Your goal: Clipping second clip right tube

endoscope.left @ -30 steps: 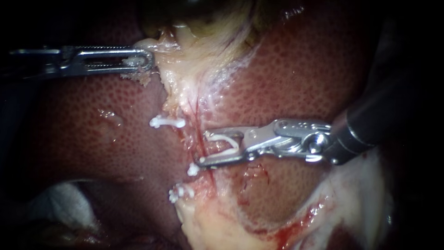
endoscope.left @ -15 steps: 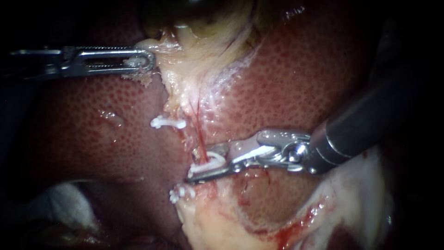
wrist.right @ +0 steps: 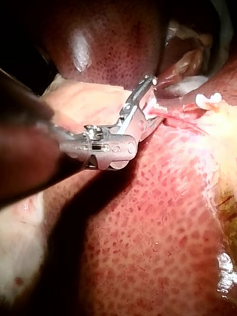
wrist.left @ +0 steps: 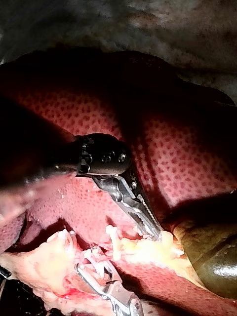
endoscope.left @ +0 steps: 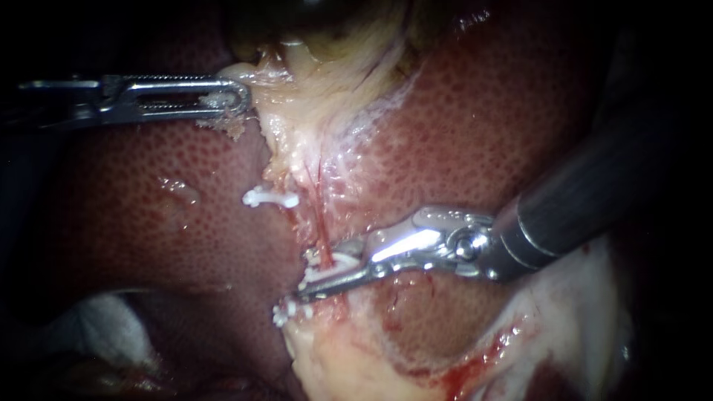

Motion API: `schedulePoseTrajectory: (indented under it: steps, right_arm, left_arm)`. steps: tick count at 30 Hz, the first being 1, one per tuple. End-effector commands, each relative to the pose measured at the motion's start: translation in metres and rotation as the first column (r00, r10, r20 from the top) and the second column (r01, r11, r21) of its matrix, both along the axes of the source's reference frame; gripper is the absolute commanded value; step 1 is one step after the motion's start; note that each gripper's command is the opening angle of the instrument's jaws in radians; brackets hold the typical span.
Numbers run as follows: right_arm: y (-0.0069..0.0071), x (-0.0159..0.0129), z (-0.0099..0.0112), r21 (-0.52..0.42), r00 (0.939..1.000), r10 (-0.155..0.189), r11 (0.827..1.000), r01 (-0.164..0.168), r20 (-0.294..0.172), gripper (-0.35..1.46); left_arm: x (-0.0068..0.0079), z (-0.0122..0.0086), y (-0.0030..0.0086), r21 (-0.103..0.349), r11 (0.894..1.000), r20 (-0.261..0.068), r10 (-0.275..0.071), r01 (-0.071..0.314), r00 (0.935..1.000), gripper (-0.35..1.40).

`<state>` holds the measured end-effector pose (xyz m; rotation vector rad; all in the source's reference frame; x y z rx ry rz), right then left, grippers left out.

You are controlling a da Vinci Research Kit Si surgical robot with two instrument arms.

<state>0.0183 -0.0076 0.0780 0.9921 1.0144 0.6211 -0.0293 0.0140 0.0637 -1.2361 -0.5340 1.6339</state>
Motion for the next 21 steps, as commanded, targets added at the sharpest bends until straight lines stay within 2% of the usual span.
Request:
schedulePoseTrajectory:
  steps: [1,14,17,21]
  right_arm:
    - [0.0000,0.0000,0.0001,0.003,1.0000,-0.003,1.000,0.003,0.000,0.42]
    - [0.0000,0.0005,0.0001,0.042,1.0000,0.004,0.999,-0.004,0.008,0.31]
    - [0.0000,0.0004,0.0001,0.058,0.9999,0.007,0.998,-0.008,0.015,0.16]
    - [0.0000,0.0002,0.0001,0.099,0.9993,0.017,0.995,-0.020,0.034,-0.22]
  left_arm:
    - [0.0000,0.0000,0.0000,0.000,1.000,0.000,0.000,0.000,1.0000,-0.35]
    - [-0.0002,0.0001,-0.0001,-0.001,1.000,0.001,0.001,-0.001,1.0000,-0.35]
    - [-0.0003,0.0001,-0.0001,-0.001,1.000,0.001,0.001,-0.001,1.0000,-0.35]
    - [-0.0003,0.0001,-0.0001,-0.001,1.000,0.001,0.001,-0.001,1.0000,-0.35]
